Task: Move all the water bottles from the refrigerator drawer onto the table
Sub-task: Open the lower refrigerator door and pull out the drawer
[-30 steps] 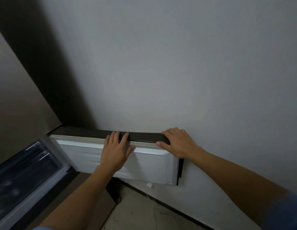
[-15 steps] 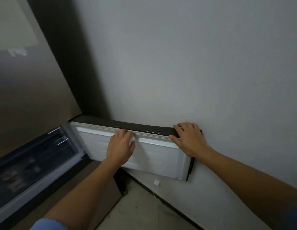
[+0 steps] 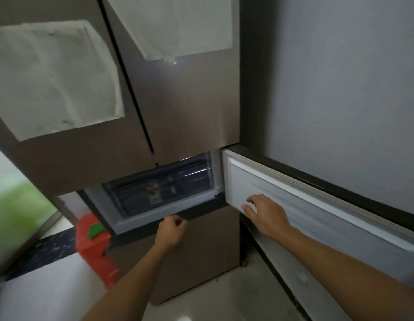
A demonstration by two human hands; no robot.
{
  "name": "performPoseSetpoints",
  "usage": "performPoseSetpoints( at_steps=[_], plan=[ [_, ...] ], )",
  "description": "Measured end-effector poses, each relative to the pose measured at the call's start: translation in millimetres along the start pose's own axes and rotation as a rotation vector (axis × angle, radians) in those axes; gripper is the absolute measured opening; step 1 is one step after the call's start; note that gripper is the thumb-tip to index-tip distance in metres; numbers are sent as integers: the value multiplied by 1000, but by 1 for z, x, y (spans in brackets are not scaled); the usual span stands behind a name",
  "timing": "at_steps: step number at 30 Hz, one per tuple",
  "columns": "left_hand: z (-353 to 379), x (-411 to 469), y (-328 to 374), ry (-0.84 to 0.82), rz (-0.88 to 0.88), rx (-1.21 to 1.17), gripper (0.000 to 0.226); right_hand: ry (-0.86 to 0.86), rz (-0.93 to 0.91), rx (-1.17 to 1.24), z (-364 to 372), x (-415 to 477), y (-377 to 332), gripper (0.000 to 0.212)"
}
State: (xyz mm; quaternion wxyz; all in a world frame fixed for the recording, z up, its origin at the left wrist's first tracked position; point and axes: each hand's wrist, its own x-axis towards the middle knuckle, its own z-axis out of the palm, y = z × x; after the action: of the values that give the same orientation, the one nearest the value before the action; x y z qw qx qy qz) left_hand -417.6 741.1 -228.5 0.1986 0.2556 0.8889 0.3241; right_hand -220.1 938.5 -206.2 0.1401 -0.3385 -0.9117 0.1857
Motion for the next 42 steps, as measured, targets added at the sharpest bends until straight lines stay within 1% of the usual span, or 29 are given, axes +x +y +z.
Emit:
performPoseSetpoints(
  at_steps=[2,5,7,9,11,14,17,19,22,24,26,28,30,31,36,38,40,42],
  plan=[
    [-22,19,-32,32,-114,-164,21,-49,36,91,24,29,-28,40],
    [-53,49,-68,94,-292,-471,20,-104,139,307,62,77,-64,32],
    [-74,73,-87,142,-421,-687,16,-142,275,511,89,111,-85,31],
    [-94,100,-103,147,-524,-898,17,-176,472,774,114,143,-104,35],
    [-108,130,-116,120,-564,-1130,25,-208,644,1001,133,169,-121,35],
    [-117,167,-127,120,-575,-1425,45,-240,789,1264,157,202,-130,40],
    [-123,195,-136,197,-595,-1637,46,-211,889,1523,179,231,-130,44],
    [-124,210,-142,245,-593,-1735,49,-191,927,1706,188,250,-129,42],
    [-122,217,-145,278,-569,-1794,54,-132,962,1892,194,270,-129,42],
    [-121,220,-147,324,-561,-1826,51,-118,995,1957,194,274,-129,42],
    [-121,228,-149,347,-554,-1876,49,-94,1024,2029,195,277,-127,37],
    [-121,237,-149,380,-533,-1937,45,-85,1028,2096,194,281,-127,37],
    [-118,239,-147,382,-509,-1946,35,-97,1023,2125,191,286,-128,41],
    [-117,237,-145,375,-498,-1927,33,-111,1023,2121,190,287,-129,40],
    [-112,220,-135,383,-531,-1826,38,-185,1012,2022,189,282,-126,28],
    [-108,213,-136,376,-567,-1785,40,-191,1023,1965,188,273,-123,28],
    [-105,200,-138,356,-568,-1740,43,-216,1015,1897,186,261,-120,30],
    [-101,187,-139,346,-583,-1708,51,-221,1000,1850,185,249,-117,34]
  ],
)
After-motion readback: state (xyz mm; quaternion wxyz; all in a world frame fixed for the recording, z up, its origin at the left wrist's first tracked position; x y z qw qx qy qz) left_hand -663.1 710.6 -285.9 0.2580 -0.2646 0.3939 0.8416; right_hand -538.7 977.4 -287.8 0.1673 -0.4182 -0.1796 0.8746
